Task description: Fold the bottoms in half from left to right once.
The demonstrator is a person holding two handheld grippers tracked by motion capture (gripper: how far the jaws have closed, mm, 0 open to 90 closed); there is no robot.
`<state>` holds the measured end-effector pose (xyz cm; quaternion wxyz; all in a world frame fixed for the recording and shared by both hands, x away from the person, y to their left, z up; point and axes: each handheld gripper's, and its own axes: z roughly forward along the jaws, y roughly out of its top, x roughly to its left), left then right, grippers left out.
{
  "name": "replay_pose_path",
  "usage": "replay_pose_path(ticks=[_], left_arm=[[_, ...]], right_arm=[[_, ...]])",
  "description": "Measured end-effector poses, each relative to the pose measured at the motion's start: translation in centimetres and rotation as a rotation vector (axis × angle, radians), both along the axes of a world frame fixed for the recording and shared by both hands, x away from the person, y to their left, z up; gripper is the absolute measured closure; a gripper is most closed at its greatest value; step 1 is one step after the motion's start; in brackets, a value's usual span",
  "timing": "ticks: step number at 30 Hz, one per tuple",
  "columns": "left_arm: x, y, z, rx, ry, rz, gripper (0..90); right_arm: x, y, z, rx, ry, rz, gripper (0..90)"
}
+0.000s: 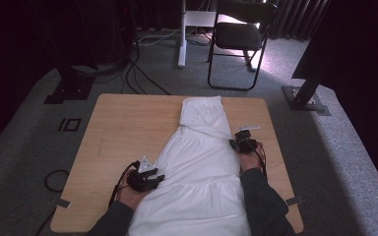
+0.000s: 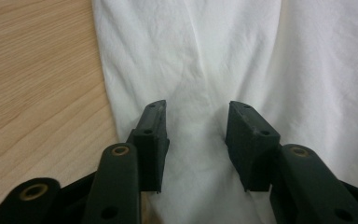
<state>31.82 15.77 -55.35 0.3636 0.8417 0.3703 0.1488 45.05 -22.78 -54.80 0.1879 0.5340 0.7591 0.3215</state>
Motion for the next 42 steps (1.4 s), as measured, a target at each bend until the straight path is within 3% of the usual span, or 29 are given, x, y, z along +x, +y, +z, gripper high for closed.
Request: replay_pose_path(ticks=[2,4,9,10,11,12,13,16,19,20,21,23,24,26,27,29,33,36,40,41,42], left_arm=[[-0.4,0.0,0.1,0.002,0.011,-0.018,75.3],[-0.9,0.1,0.1,0.001,0.024,-0.033,81.9],[-1.8,0.6,0.2,-0.006,0.047,-0.069,82.4],[-1.7,0.6,0.3,-0.004,0.053,-0.073,80.2],[-1.5,0.6,0.5,0.016,0.035,-0.057,71.2],[-1.1,0.7,0.9,0.019,0.017,-0.029,60.1],[-0.7,0.7,1.2,0.006,0.010,-0.008,56.5],[1.7,0.4,3.3,-0.055,-0.026,0.040,50.6],[5.0,-1.3,4.8,-0.044,-0.054,0.038,46.6],[6.2,-2.2,5.1,-0.042,-0.100,0.058,44.9],[6.9,-2.7,5.1,-0.049,-0.117,0.070,44.8],[8.7,-4.1,4.7,-0.087,-0.087,0.063,47.3],[9.4,-5.0,4.3,-0.078,-0.070,0.049,47.6],[10.5,-6.4,3.1,-0.019,-0.052,0.033,47.6],[11.1,-6.9,2.2,0.011,-0.021,0.041,48.2],[11.5,-7.1,1.0,0.038,0.011,0.043,53.8],[10.7,-6.4,0.4,0.020,-0.017,0.039,80.1],[9.6,-5.9,0.4,0.014,-0.006,0.036,83.0],[6.8,-4.8,0.3,0.007,0.000,0.015,82.9],[6.8,-4.8,0.3,0.007,0.000,0.015,82.8],[4.3,-3.8,0.2,0.005,-0.001,-0.003,82.7]], right_arm=[[-0.1,-0.2,-0.3,0.032,-0.002,-0.011,82.9],[-0.3,0.0,-0.2,0.016,0.001,0.002,84.2],[-1.7,0.4,-0.2,-0.009,-0.006,0.043,85.0],[-1.9,0.3,-0.2,-0.008,-0.007,0.049,85.0],[-2.0,0.2,-0.2,-0.002,-0.006,0.053,84.9],[-1.9,0.1,-0.2,0.004,-0.004,0.054,85.0],[-1.9,0.1,-0.2,0.006,0.000,0.052,85.0],[-1.8,0.3,-0.2,-0.012,-0.004,0.050,85.1],[-1.8,0.5,-0.2,-0.016,-0.007,0.045,85.2],[-1.8,0.5,-0.2,-0.014,-0.007,0.043,85.2],[-1.8,0.5,-0.2,-0.011,-0.008,0.040,85.2],[-1.9,0.4,-0.3,-0.007,-0.011,0.039,85.2],[-1.9,0.4,-0.3,-0.004,-0.010,0.039,85.2],[-1.8,0.3,-0.3,0.003,-0.007,0.039,85.3],[-1.8,0.3,-0.3,0.005,-0.006,0.039,85.3],[-1.8,0.3,-0.3,0.003,-0.007,0.041,85.3],[-2.1,0.3,-0.4,0.000,-0.021,0.040,85.8],[-2.9,0.6,-0.3,-0.008,-0.013,0.060,86.1],[-5.8,0.9,-0.5,-0.009,-0.022,0.105,85.9],[-5.8,0.9,-0.5,-0.009,-0.022,0.105,85.9],[-8.7,1.2,-0.6,0.010,-0.023,0.143,85.8]])
